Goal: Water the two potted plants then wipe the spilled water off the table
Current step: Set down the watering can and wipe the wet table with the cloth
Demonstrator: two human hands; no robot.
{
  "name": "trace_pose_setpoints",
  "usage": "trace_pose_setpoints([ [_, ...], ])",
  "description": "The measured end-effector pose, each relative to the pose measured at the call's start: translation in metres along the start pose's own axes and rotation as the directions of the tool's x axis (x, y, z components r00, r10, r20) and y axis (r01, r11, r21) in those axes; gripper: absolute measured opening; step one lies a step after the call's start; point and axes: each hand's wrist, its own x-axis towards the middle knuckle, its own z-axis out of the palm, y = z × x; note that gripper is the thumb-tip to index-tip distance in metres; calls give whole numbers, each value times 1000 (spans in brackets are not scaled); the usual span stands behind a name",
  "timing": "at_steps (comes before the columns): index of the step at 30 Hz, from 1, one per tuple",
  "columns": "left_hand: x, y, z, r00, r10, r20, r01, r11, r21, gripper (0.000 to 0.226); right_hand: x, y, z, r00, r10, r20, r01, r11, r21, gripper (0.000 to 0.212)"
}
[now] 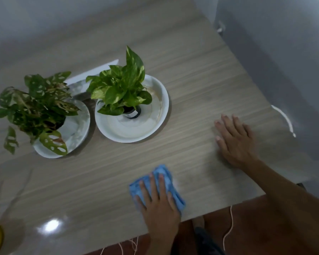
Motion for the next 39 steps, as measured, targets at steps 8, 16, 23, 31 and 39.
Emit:
trace_pose_setpoints([
  [8,114,31,20,989,145,-24,-143,986,87,55,-2,13,5,999,-19,32,20,998,-55,56],
  [16,44,85,17,896,415,157,-406,910,-84,60,-5,15,2,998,5,65,-1,998,-63,57],
  [23,27,-101,-25,952,-299,-59,299,954,-11,57,-8,10,-2,998,23,56,-22,1000,-13,58],
  [31,88,-179,-29,997,-77,5,77,994,77,57,-31,-101,6,982,-149,116,145,989,42,67],
  [39,11,-180,-31,997,33,66,-33,999,-13,58,-79,-272,49,919,-338,205,313,939,143,66],
])
